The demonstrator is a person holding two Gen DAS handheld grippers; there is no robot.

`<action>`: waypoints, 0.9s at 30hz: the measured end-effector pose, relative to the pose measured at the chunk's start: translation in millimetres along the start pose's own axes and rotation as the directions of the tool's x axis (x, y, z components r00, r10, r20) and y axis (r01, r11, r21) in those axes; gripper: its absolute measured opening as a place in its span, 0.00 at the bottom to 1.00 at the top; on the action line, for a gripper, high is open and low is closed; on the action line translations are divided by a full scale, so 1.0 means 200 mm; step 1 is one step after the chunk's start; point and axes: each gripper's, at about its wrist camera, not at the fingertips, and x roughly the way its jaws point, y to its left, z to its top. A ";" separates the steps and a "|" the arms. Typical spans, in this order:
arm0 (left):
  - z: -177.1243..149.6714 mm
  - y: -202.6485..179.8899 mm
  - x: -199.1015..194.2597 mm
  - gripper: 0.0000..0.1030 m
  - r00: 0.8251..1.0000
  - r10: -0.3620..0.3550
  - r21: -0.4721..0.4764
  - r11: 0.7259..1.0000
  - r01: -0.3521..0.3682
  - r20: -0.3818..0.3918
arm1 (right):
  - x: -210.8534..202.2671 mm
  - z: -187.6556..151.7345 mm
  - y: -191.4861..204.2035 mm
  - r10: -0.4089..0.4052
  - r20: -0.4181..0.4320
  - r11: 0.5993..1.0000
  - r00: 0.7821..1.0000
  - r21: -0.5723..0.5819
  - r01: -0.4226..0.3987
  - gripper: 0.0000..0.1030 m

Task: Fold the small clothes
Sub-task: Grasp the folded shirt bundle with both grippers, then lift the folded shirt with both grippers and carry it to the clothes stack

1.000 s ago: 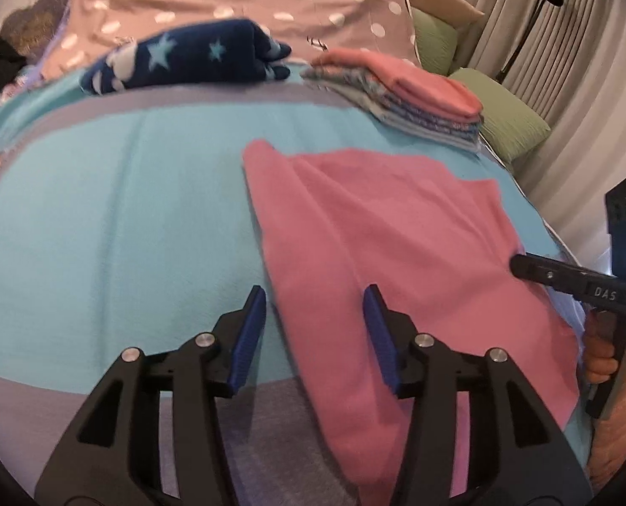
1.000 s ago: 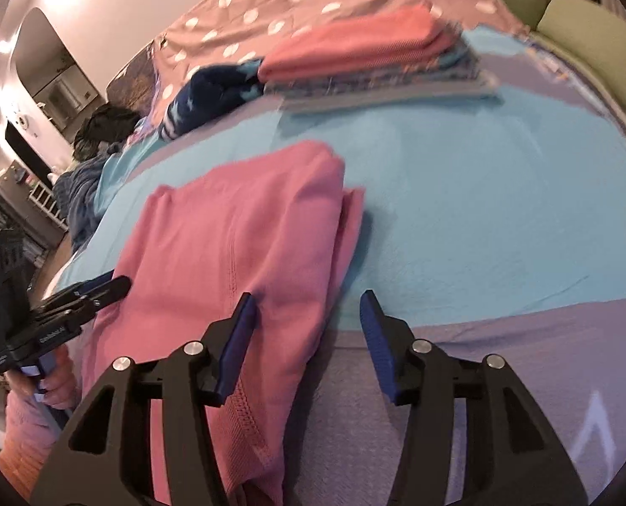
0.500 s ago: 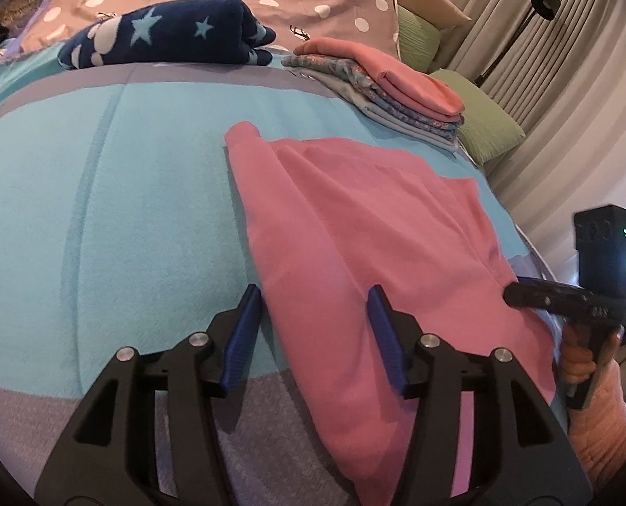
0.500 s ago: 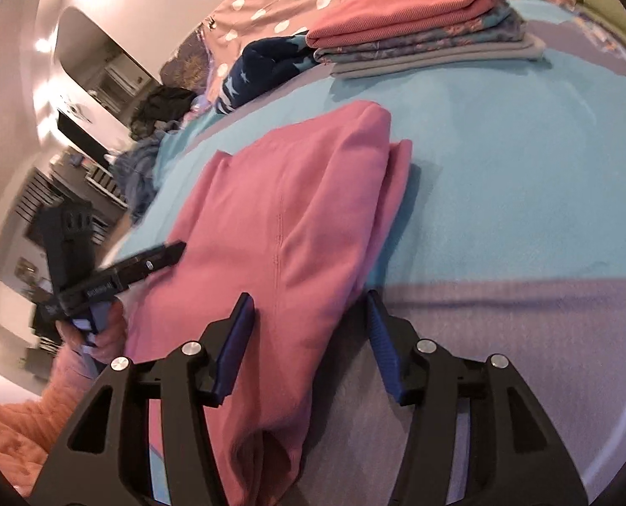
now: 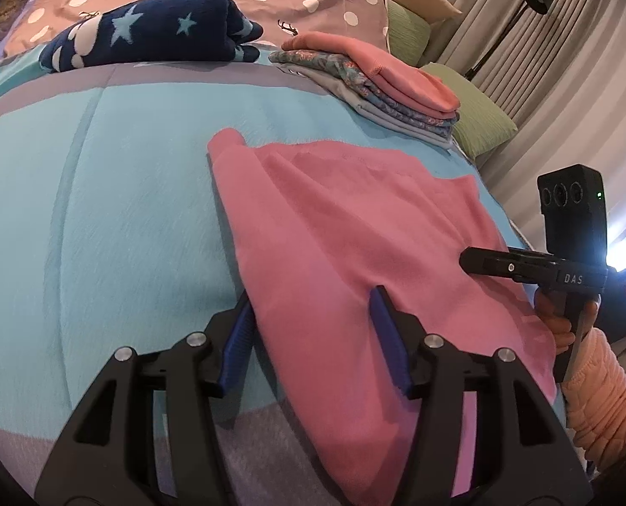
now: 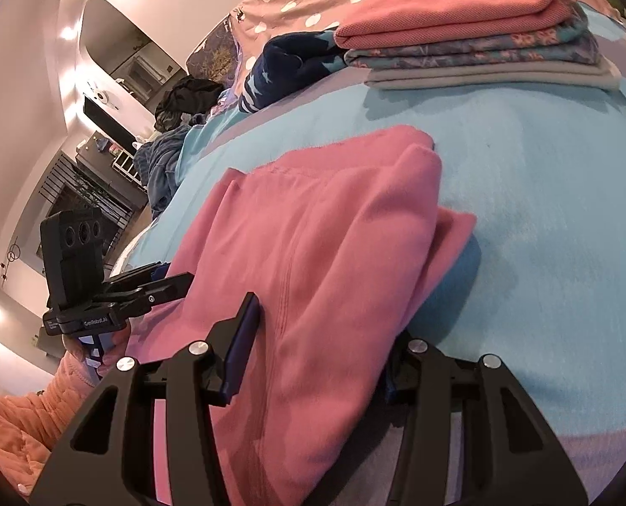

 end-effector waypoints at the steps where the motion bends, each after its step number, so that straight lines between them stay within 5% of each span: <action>1: 0.01 0.00 0.01 0.55 1.000 0.005 0.007 1.000 -0.005 -0.001 | 0.00 0.00 0.00 -0.001 0.003 1.000 1.000 -0.001 0.001 0.47; 5: 0.05 -0.02 0.04 0.52 1.000 0.019 0.029 0.999 -0.019 0.000 | 0.01 0.00 0.01 -0.022 0.015 1.000 1.000 -0.009 0.022 0.43; 12: 0.03 -0.11 0.00 0.23 0.996 0.070 0.088 0.993 -0.074 0.052 | 0.01 -0.04 0.14 -0.180 0.057 0.977 0.982 -0.102 0.185 0.29; 15: 0.02 -0.17 -0.04 0.19 0.990 0.113 0.122 0.985 -0.123 0.087 | -0.02 -0.06 0.25 -0.265 0.124 0.947 0.956 -0.152 0.282 0.20; 27: 0.01 -0.49 -0.52 0.19 0.934 0.104 0.235 0.953 -0.192 0.341 | -0.41 -0.17 0.63 -0.331 0.422 0.871 0.844 -0.209 0.445 0.19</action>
